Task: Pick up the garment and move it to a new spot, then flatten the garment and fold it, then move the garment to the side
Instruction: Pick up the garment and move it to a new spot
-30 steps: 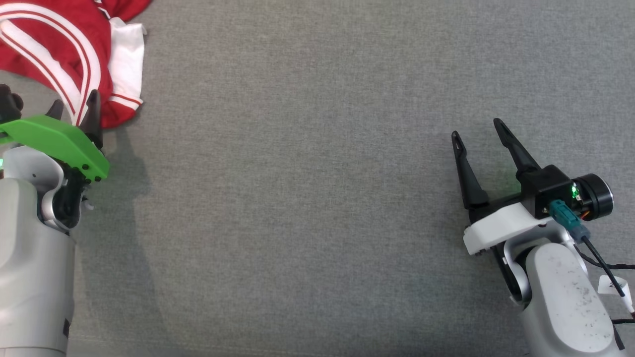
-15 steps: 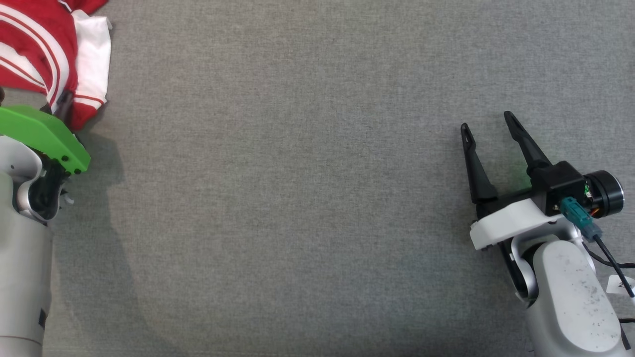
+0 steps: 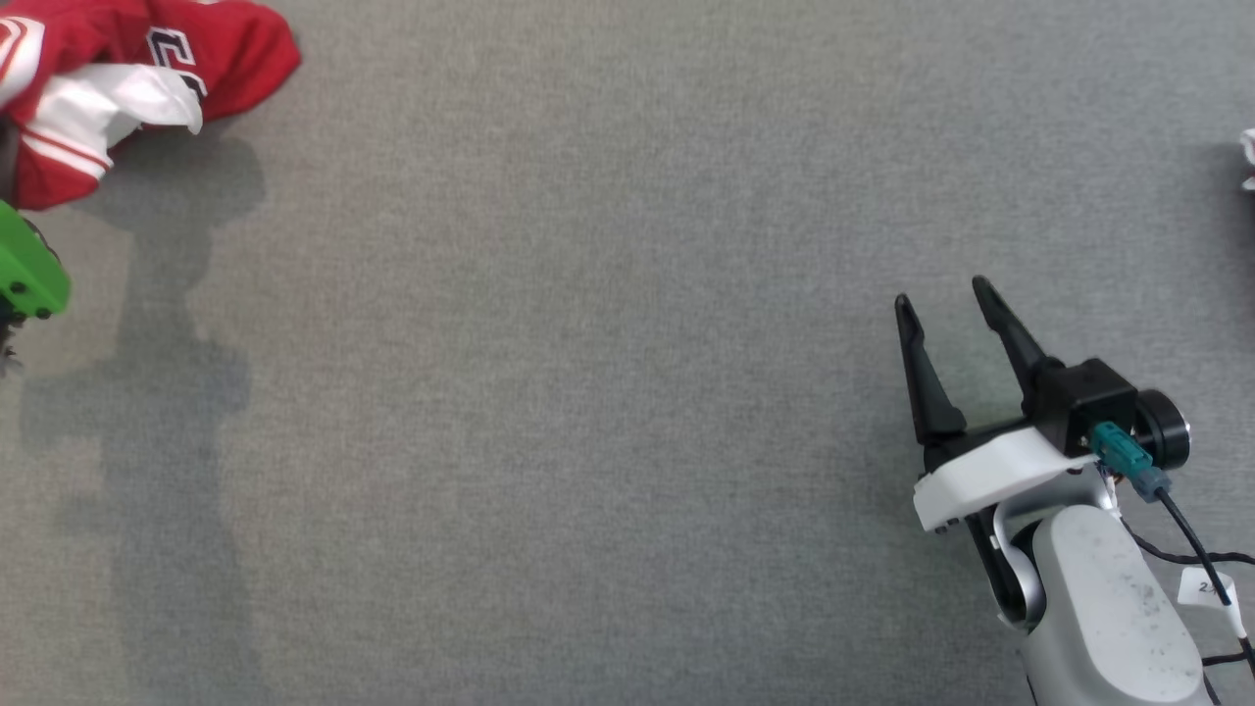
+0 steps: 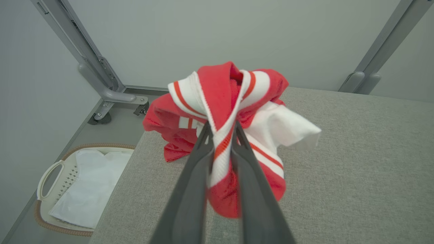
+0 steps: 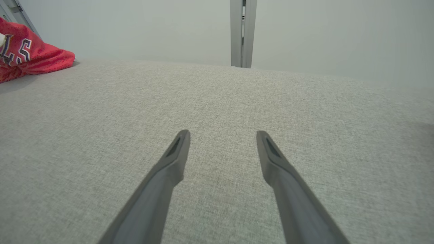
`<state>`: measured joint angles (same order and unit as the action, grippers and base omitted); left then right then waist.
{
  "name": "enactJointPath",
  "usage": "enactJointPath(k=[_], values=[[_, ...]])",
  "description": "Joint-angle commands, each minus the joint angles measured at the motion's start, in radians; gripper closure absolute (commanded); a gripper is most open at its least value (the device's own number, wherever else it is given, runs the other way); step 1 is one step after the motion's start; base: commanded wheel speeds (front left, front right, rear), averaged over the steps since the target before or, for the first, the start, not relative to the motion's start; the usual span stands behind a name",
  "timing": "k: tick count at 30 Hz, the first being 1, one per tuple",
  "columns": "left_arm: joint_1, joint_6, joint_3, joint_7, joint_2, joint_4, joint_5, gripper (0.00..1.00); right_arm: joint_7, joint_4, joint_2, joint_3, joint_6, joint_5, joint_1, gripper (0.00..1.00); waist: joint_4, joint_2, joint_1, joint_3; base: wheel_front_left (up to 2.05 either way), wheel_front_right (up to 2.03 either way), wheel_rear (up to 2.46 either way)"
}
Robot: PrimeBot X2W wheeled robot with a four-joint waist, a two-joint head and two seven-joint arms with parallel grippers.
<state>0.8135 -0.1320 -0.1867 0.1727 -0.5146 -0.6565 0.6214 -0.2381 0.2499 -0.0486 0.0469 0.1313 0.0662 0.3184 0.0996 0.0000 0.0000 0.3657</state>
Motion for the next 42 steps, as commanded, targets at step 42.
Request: enactJointPath(k=[42], values=[[-0.035, 0.002, -0.41, -0.088, 0.067, 0.271, -0.001, 1.0, -0.028, 0.04, -0.004, -0.062, -0.001, 0.121, -0.029, 0.0, -0.227, 0.0, 0.0, -0.1, 0.0, 0.0, 0.0]])
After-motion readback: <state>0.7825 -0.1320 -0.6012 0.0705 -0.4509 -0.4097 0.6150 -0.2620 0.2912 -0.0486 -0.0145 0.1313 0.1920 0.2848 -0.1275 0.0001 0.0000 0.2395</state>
